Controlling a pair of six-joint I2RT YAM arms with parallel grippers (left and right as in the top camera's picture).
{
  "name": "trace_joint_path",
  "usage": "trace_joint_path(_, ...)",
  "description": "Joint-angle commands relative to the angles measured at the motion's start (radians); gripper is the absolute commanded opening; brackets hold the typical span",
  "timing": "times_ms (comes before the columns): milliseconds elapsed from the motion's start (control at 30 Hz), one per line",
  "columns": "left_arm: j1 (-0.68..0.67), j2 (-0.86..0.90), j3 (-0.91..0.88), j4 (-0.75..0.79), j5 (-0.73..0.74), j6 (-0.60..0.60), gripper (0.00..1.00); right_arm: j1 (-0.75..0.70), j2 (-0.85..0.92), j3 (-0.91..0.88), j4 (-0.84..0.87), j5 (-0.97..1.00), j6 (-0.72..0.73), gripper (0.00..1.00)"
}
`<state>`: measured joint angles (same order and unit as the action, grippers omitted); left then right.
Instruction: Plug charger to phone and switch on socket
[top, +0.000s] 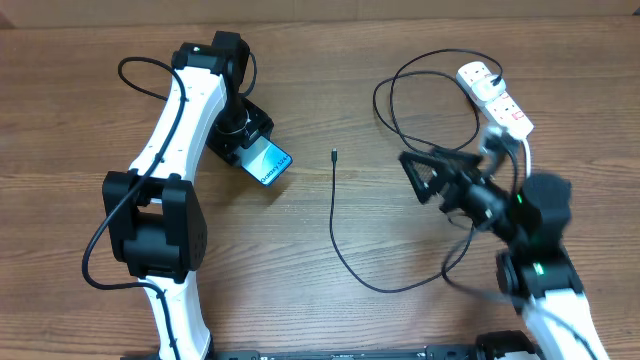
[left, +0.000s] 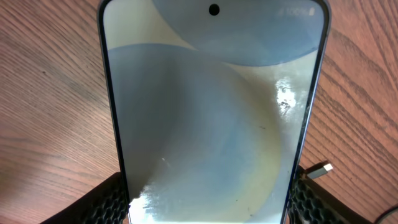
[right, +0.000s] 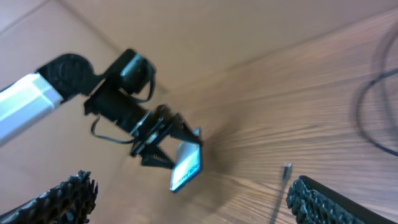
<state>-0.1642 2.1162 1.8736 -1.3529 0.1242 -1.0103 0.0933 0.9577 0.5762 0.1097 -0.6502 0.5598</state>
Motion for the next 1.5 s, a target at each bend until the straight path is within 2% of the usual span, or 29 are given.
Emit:
trace_joint_path(0, -0.006, -0.003, 0.027, -0.001, 0.027, 0.020, 0.04, 0.003, 0.188, 0.021, 0.149, -0.183, 0.182, 1.00)
trace_joint_path(33, -0.007, -0.003, 0.027, 0.000, 0.031, 0.020, 0.04, 0.004, 0.265, 0.021, 0.223, -0.192, 0.306, 1.00)
trace_joint_path(67, -0.007, -0.003, 0.027, 0.000, 0.033, 0.020, 0.04, 0.007, 0.320, 0.021, 0.281, -0.205, 0.343, 1.00)
trace_joint_path(133, -0.007, -0.003, 0.027, 0.002, 0.034, 0.020, 0.04, 0.028, 0.421, 0.021, 0.376, -0.201, 0.343, 0.90)
trace_joint_path(300, -0.007, -0.003, 0.027, 0.017, 0.034, 0.019, 0.04, 0.147, 0.591, 0.031, 0.495, -0.036, 0.388, 0.89)
trace_joint_path(400, -0.012, -0.003, 0.027, 0.019, 0.033, 0.006, 0.04, 0.237, 0.627, 0.071, 0.435, 0.074, 0.386, 0.89)
trace_joint_path(467, -0.022, -0.003, 0.027, 0.025, 0.034, 0.000, 0.04, 0.300, 0.631, 0.119, 0.337, 0.164, 0.378, 0.89)
trace_joint_path(633, -0.060, -0.003, 0.027, 0.045, 0.039, -0.002, 0.05, 0.382, 0.636, 0.206, 0.195, 0.298, 0.376, 0.85)
trace_joint_path(800, -0.085, -0.003, 0.027, 0.049, 0.092, -0.047, 0.04, 0.436, 0.642, 0.218, 0.181, 0.375, 0.385, 0.74)
trace_joint_path(1233, -0.092, -0.003, 0.027, 0.050, 0.230, -0.068, 0.04, 0.532, 0.645, 0.218, 0.149, 0.555, 0.409, 0.68)
trace_joint_path(1467, -0.103, -0.003, 0.027, 0.049, 0.242, -0.068, 0.04, 0.536, 0.674, 0.218, 0.167, 0.552, 0.430, 0.62)
